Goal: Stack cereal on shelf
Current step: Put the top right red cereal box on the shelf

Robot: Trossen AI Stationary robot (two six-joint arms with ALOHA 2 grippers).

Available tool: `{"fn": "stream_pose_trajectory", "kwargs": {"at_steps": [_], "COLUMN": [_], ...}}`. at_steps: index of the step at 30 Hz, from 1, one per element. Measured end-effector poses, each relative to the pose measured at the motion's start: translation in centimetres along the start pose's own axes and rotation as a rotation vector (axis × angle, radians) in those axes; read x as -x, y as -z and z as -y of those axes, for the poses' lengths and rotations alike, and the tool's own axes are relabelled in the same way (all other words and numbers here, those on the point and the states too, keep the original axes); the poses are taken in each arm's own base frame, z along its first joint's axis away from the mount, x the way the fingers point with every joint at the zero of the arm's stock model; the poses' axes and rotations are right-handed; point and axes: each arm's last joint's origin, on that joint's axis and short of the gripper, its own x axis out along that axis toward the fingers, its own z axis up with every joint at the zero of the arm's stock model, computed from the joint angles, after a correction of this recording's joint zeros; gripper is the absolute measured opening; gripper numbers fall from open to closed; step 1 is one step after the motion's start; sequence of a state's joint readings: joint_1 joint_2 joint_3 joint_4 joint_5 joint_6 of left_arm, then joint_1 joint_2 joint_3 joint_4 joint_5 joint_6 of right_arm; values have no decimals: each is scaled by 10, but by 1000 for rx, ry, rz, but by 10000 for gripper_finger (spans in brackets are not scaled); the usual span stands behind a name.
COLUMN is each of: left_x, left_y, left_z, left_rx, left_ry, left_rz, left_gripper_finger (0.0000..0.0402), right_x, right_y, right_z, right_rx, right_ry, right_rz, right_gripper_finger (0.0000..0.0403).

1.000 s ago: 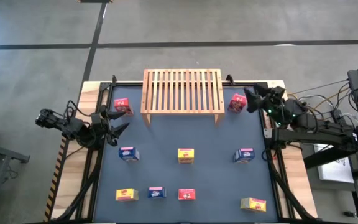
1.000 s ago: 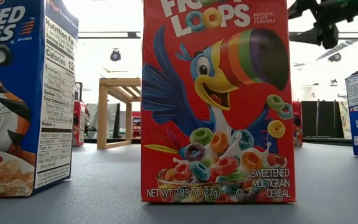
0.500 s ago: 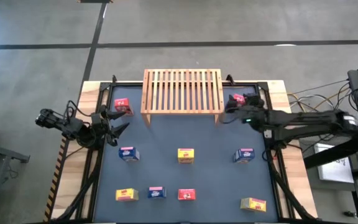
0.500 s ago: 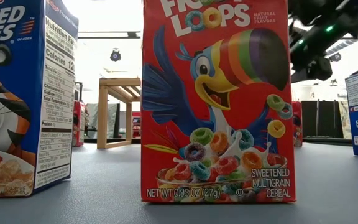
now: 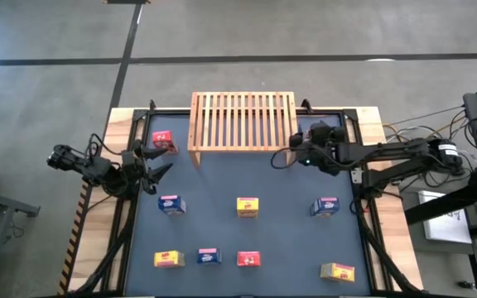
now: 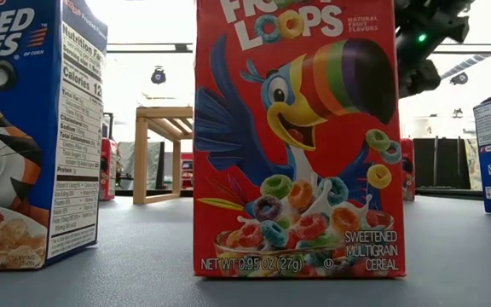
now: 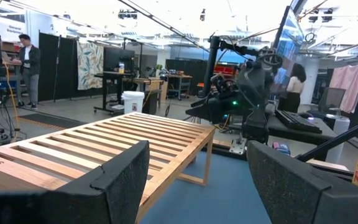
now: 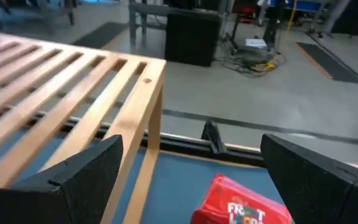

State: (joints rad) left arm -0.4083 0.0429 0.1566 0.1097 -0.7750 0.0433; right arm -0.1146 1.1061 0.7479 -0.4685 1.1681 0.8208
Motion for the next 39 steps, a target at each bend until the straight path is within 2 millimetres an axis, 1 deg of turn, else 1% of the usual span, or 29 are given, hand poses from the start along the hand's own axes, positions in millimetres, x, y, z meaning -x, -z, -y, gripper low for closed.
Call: {"fn": "stream_pose_trajectory", "kwargs": {"at_steps": [3,9,15,21,24,27,32,39], "left_x": [0,0,0,0,0,0,0,0], "left_y": [0,0,0,0,0,0,0,0], "left_z": [0,0,0,0,0,0,0,0], "left_rx": [1,1,1,1,1,1,1,1], "left_ry": [0,0,0,0,-1,0,0,0], "left_rz": [0,1,1,1,1,1,1,1], "left_gripper_finger": [254,254,254,254,254,254,254,254], "right_x": [5,6,2,-9,-11,-10,-13,-29], "right_y": [-3,1,10,20,23,18,4,-19], "right_z": [4,9,4,2,4,6,11,16], "right_rx": [-75,-116,-166,-259,-319,-381,-371,-352], "right_ry": [45,68,83,146,153,148,172,219], "right_rz": [30,28,14,13,-39,-97,-169,-425], "right_gripper_finger": [395,400,400,400,400,400,400,400]}}
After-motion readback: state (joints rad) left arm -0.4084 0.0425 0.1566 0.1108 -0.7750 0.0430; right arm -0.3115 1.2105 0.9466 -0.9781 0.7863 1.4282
